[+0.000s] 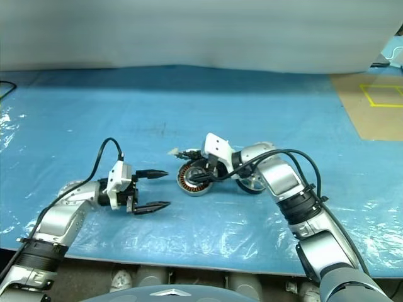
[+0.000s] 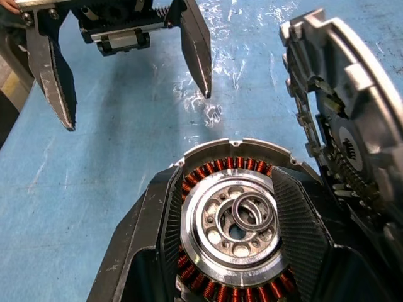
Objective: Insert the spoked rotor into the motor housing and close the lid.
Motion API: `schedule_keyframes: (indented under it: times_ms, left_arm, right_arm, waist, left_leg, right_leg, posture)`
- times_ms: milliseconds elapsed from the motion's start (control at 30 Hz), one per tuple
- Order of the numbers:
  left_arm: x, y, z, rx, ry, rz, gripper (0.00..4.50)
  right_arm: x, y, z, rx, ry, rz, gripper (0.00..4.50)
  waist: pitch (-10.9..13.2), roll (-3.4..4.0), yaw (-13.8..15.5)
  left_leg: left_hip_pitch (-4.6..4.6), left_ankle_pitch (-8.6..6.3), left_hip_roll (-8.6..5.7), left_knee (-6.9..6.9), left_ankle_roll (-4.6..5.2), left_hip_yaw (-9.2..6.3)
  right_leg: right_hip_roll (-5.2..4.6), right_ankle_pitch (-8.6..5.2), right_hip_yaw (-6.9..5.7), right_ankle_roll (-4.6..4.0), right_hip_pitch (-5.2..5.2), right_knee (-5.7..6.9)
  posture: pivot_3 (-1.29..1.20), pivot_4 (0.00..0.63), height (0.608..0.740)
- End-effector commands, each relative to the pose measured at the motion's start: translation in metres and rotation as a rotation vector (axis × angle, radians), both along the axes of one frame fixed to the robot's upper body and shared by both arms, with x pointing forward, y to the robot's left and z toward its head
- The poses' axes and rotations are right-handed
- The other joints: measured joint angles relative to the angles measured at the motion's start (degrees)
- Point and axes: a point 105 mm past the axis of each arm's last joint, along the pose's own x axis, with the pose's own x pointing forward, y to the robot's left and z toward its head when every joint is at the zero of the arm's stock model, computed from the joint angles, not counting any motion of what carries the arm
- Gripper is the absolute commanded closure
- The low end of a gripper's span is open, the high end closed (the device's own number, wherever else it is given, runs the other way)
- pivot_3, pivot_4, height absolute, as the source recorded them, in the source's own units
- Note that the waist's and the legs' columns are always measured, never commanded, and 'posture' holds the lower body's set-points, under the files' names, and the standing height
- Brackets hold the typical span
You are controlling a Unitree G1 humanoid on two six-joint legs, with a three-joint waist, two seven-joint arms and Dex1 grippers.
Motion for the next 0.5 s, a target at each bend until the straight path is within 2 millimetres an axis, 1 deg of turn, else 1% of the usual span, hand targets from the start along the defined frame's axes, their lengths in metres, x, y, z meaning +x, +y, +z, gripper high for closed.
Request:
schedule_keyframes:
  times_ms: [33, 167, 233, 267, 333, 367, 400, 433, 500]
  left_arm:
    - [0.0, -0.002, 0.006, -0.001, -0.036, -0.022, 0.0]
    - [0.0, -0.004, 0.007, 0.001, -0.038, -0.024, 0.0]
    - [0.0, -0.004, 0.007, 0.0, -0.037, -0.024, 0.0]
    - [0.0, -0.005, 0.007, 0.0, -0.036, -0.024, 0.0]
    - [0.0, -0.005, 0.006, -0.002, -0.035, -0.024, 0.0]
    - [0.0, -0.005, 0.006, -0.002, -0.034, -0.023, 0.0]
    - [0.0, -0.005, 0.005, -0.001, -0.034, -0.022, 0.0]
    - [0.0, -0.005, 0.005, -0.001, -0.034, -0.022, 0.0]
    - [0.0, -0.005, 0.004, -0.002, -0.033, -0.022, 0.0]
  right_arm:
    - [0.002, 0.005, 0.008, 0.023, -0.038, 0.0, 2.22]
    - [0.006, 0.004, 0.002, -0.015, -0.072, -0.015, 2.22]
    - [0.005, 0.002, -0.001, -0.031, -0.08, -0.006, 2.6]
    - [0.004, 0.002, 0.001, -0.019, -0.068, -0.001, 2.83]
    - [0.004, 0.001, 0.005, -0.013, -0.071, 0.0, 3.56]
    - [0.005, 0.001, 0.006, -0.014, -0.075, -0.003, 3.83]
    - [0.006, 0.002, 0.007, -0.018, -0.085, -0.005, 4.26]
    - [0.007, 0.002, 0.008, -0.02, -0.091, -0.008, 4.47]
    - [0.008, 0.003, 0.009, -0.02, -0.094, -0.007, 4.47]
  waist:
    - [0.0, 0.0, 0.0]
    - [0.0, 0.0, -0.02]
    - [0.0, 0.0, -0.02]
    - [0.0, 0.0, -0.02]
    - [0.0, 0.0, -0.01]
    - [0.0, 0.0, -0.01]
    - [0.0, 0.0, -0.03]
    - [0.0, 0.0, -0.04]
    - [0.0, 0.0, -0.04]
  left_leg:
    - [0.0, 0.0, 0.0, 0.0, 0.0, 0.0]
    - [0.0, 0.0, 0.0, -0.01, 0.0, 0.0]
    - [-0.01, 0.0, 0.0, -0.01, -0.01, 0.0]
    - [-0.01, 0.0, 0.0, -0.01, -0.01, 0.0]
    - [-0.01, 0.0, 0.0, -0.01, -0.01, 0.0]
    - [0.0, 0.0, 0.0, -0.01, -0.01, 0.0]
    - [0.0, 0.0, 0.0, -0.01, -0.01, 0.0]
    - [0.0, 0.0, 0.0, -0.01, -0.01, 0.0]
    - [0.0, 0.0, 0.01, -0.01, -0.01, 0.0]
  right_leg:
    - [0.0, 0.0, 0.0, 0.0, 0.0, 0.0]
    - [0.0, 0.0, 0.0, 0.0, 0.0, 0.0]
    - [0.0, 0.0, 0.0, 0.0, 0.0, -0.01]
    - [0.0, 0.0, 0.0, 0.0, 0.0, -0.01]
    - [0.0, 0.0, 0.0, 0.0, 0.0, -0.01]
    - [0.0, 0.0, 0.0, 0.0, 0.0, -0.01]
    - [0.0, 0.0, 0.0, 0.0, 0.0, -0.01]
    - [0.01, 0.0, 0.0, 0.0, 0.0, 0.0]
    - [0.01, 0.0, 0.0, 0.0, 0.0, 0.0]
  posture:
    - [0.0, 0.15, 0.74]
    - [0.0, 0.15, 0.74]
    - [0.0, 0.15, 0.74]
    - [0.0, 0.15, 0.74]
    - [0.0, 0.15, 0.74]
    - [0.0, 0.15, 0.74]
    - [0.0, 0.15, 0.74]
    - [0.0, 0.15, 0.74]
    - [0.0, 0.15, 0.74]
